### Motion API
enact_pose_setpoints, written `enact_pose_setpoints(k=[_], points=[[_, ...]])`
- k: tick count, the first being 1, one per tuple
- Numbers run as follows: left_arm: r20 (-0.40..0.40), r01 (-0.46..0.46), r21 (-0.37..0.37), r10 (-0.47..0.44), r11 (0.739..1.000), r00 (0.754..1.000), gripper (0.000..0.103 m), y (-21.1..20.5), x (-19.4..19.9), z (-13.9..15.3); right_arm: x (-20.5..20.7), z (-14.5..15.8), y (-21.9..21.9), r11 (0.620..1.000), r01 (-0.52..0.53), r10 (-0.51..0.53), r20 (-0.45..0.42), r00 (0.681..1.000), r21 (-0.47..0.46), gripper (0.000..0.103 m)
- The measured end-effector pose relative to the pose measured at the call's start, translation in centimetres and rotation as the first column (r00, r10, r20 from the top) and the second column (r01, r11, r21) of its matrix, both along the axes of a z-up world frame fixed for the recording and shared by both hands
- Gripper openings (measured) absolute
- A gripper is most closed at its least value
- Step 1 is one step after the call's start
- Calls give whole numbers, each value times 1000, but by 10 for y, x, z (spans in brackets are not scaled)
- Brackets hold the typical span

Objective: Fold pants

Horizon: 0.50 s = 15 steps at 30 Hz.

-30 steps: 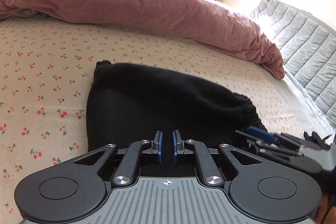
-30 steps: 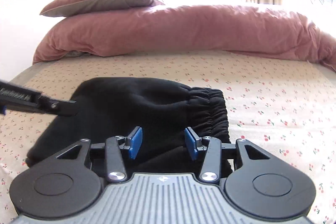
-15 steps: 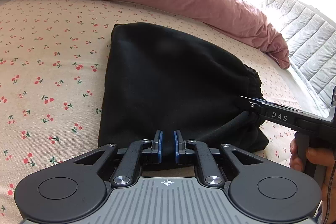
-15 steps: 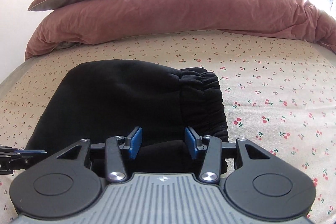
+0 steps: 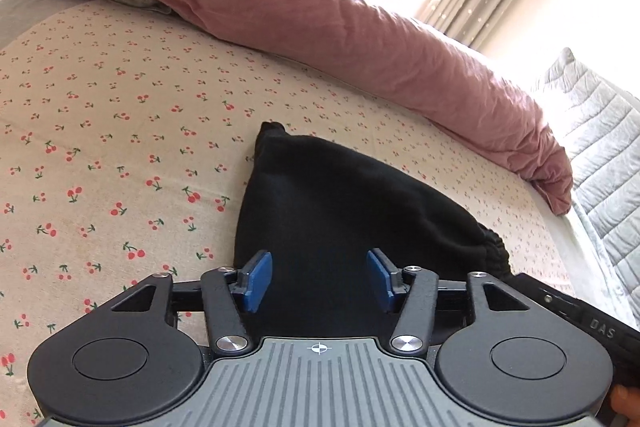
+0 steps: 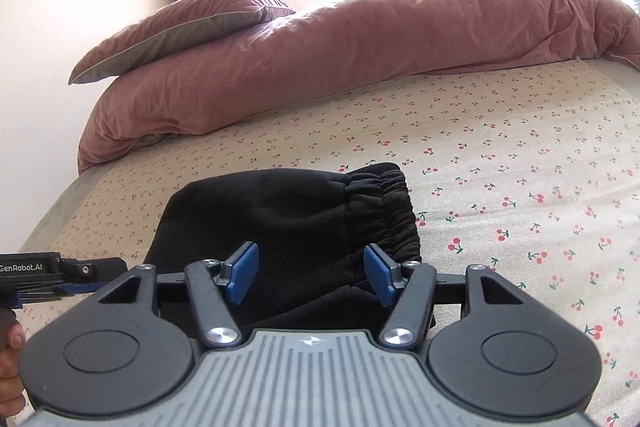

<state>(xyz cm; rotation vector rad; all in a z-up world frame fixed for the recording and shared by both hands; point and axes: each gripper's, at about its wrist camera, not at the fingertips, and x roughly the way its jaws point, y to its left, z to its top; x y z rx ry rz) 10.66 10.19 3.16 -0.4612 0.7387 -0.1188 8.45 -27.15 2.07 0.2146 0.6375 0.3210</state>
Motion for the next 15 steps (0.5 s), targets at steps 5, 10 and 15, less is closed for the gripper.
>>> enact_pose_setpoints(k=[5,10,15], points=[[-54,-31,-42,28,999,998,63,12,16,-24,-1,5,-29,992,105,-104,-9,994,75,91],[-24,-56,-17,55,998,998,89,21,16,-31,20,-13,-55,969,179,-158,-129,979,172,95],[-66,-81,-65,77,995,995,90,31,28,-43,33,-38,-61,960,192,-146,-216,965,205,95]])
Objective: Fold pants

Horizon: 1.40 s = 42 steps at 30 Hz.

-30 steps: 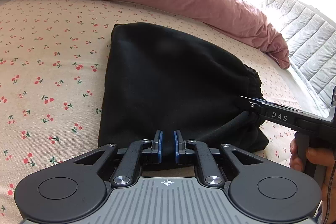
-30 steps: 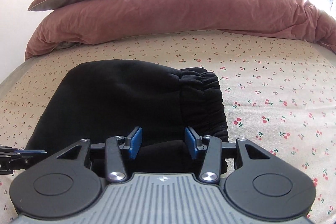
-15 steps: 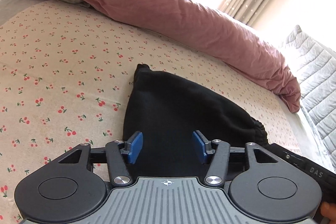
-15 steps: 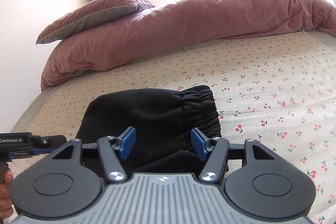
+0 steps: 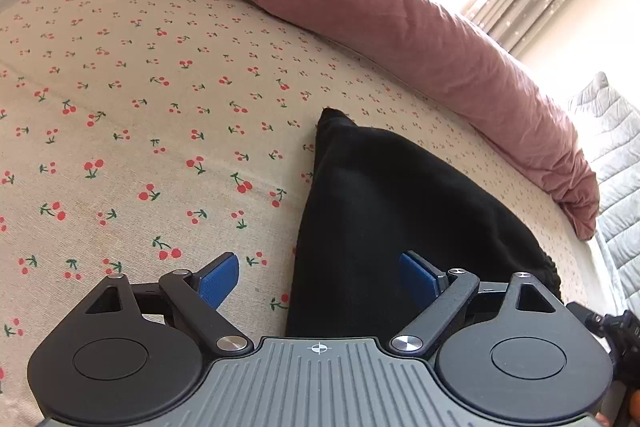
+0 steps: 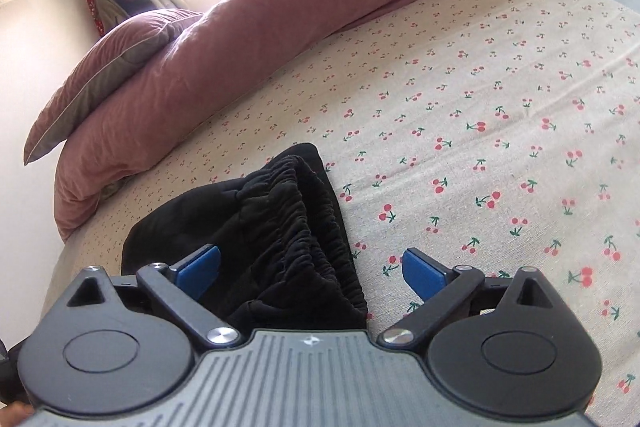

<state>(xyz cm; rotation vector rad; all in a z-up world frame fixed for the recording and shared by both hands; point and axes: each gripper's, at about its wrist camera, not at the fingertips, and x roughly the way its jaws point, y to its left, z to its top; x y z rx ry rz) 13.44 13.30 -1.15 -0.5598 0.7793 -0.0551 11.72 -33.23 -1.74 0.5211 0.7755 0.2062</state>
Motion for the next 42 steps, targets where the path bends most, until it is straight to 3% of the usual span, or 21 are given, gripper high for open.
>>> enact_pose_setpoints(k=[4,6,11,16,20,24,28,31,33,34,38,42], points=[[-57,-2,-86,-3,996,998,91,7,9,-10,2,-19,-4,996,-9,12,-35,999,92,98],[-56,-6,-86,1,996,998,92,9,10,-11,6,-30,-2,991,-10,20,-74,997,135,98],[-57,17,-111,-23,994,998,96,15,16,-16,14,-34,9,990,-55,61,-40,997,126,99],[-49,59,-89,-64,994,997,97,9,21,-16,22,-36,18,987,-74,78,-22,997,144,99],[-23,112,-191,-118,975,993,96,10,21,-20,21,-36,15,986,-51,57,-35,998,161,87],[-16,136,-346,-151,928,988,96,11,28,-34,20,-44,0,970,-14,29,-60,998,244,73],[1,142,-331,-150,933,989,95,4,34,-37,18,-44,8,981,-23,31,-36,999,191,69],[17,187,-246,-189,951,982,95,-10,38,-32,19,-44,12,983,-15,20,-26,999,182,63],[16,207,-158,-207,965,978,73,-18,39,-28,19,-44,16,985,-24,27,-16,1000,168,55],[7,208,-118,-209,971,978,44,-20,41,-28,18,-43,17,986,-26,28,-10,1000,162,51],[28,200,-138,-198,970,980,32,-18,41,-25,13,-36,25,992,-28,24,32,999,125,41],[143,186,-133,-166,974,976,29,-8,32,1,12,-26,35,991,-52,39,107,993,125,37]])
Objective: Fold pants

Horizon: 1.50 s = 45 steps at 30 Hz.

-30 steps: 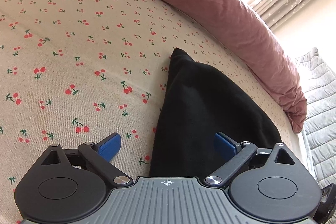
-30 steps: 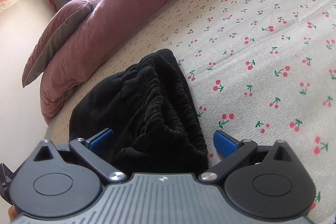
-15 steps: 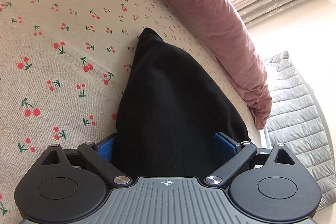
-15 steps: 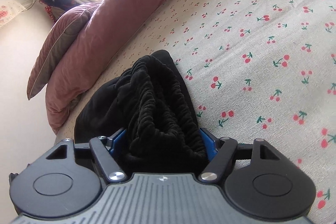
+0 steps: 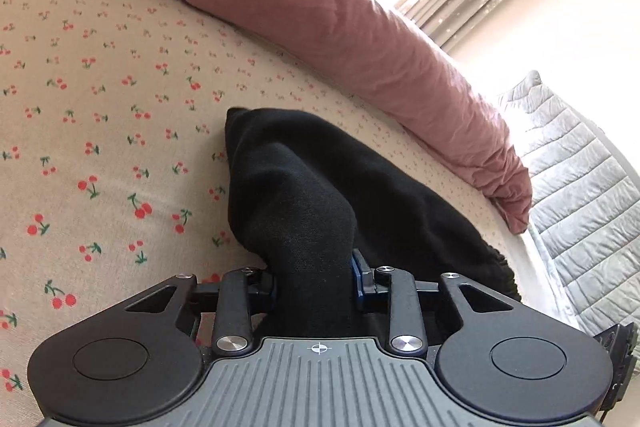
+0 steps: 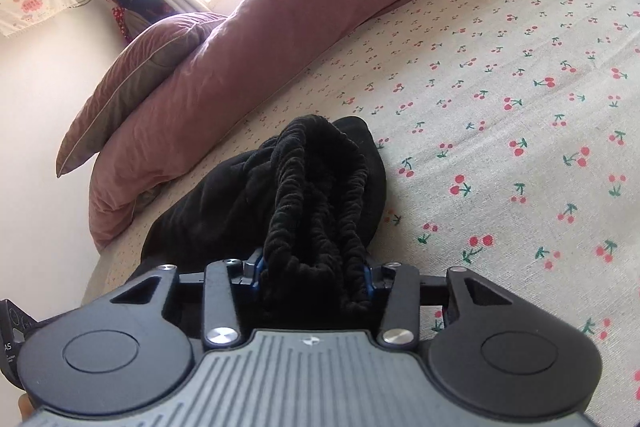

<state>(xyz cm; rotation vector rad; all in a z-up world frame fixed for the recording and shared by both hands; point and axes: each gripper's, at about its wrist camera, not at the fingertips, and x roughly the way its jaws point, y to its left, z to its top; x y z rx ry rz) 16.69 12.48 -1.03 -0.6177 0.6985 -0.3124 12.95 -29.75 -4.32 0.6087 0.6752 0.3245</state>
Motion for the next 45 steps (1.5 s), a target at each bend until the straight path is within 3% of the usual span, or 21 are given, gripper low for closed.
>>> enact_pose_setpoints(k=[3,7,11,13,17,23,28,31,34,35,36,37,41,45], points=[[62,-30,7,30,1000,998,29,12,0,10,7,9,10,999,-33,32,66,997,17,37],[55,-62,29,60,998,997,29,26,8,2,23,10,27,997,-82,80,128,988,7,37],[-61,-66,31,68,997,996,33,33,23,-31,47,-8,35,999,-52,53,26,998,-11,40],[-64,-72,5,72,997,995,34,36,25,-35,47,-16,29,998,-55,54,27,998,35,41],[-52,-67,43,69,997,996,35,31,22,-29,41,-16,29,998,-46,45,26,999,37,41],[-71,-66,36,69,997,995,42,32,23,-32,37,-15,28,998,-31,31,13,999,49,44],[-80,-75,103,83,992,993,49,24,21,-28,41,-18,20,996,-45,50,-64,997,72,56],[-77,-85,153,97,985,992,52,19,19,-22,42,-17,15,994,-77,84,-86,993,80,58],[-66,-119,187,133,975,989,52,18,15,-13,41,-13,12,993,-90,98,-110,989,71,62],[-62,-145,201,161,969,985,56,18,12,-8,40,-11,11,994,-90,96,-113,989,63,65],[-56,-178,214,194,960,979,62,19,8,-4,36,-7,11,996,-86,89,-115,989,35,67],[-46,-208,233,225,950,973,76,19,4,2,32,-1,12,997,-82,80,-108,991,-6,69],[25,-224,314,228,923,973,79,9,-19,27,2,30,27,969,-78,85,19,996,-236,74],[83,-211,396,194,894,978,95,-13,-40,48,-35,49,45,921,-46,98,116,988,-387,79]])
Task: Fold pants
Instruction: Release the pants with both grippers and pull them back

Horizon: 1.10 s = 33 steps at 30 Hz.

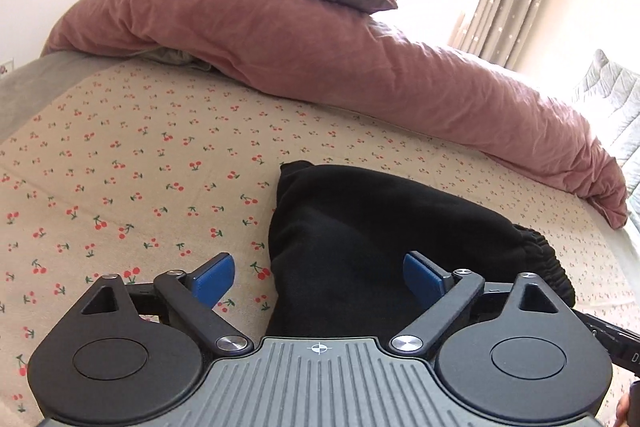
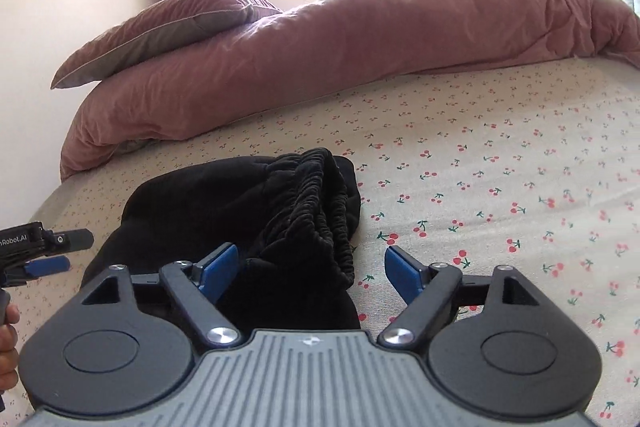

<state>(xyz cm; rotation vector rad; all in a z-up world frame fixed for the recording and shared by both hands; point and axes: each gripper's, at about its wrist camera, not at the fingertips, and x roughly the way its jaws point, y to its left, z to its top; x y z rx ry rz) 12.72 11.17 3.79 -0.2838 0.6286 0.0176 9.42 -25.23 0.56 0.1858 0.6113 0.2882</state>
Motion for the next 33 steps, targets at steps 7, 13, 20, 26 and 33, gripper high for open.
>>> enact_pose_setpoints(k=[7,13,20,26,33], points=[[10,-21,104,21,994,1000,99,-28,-40,9,-48,8,40,994,-35,42,69,997,-108,79],[9,-65,128,65,990,998,99,-32,-81,3,-79,13,52,991,-56,69,97,993,-125,79],[37,-89,158,84,983,996,103,-37,-116,5,-118,22,49,996,-36,45,106,993,-87,90],[54,-129,201,120,971,991,103,-39,-135,9,-147,20,43,996,30,-21,100,995,-84,99],[43,-82,259,74,962,996,103,-51,-133,-3,-148,11,42,988,78,-65,98,993,-136,99]])
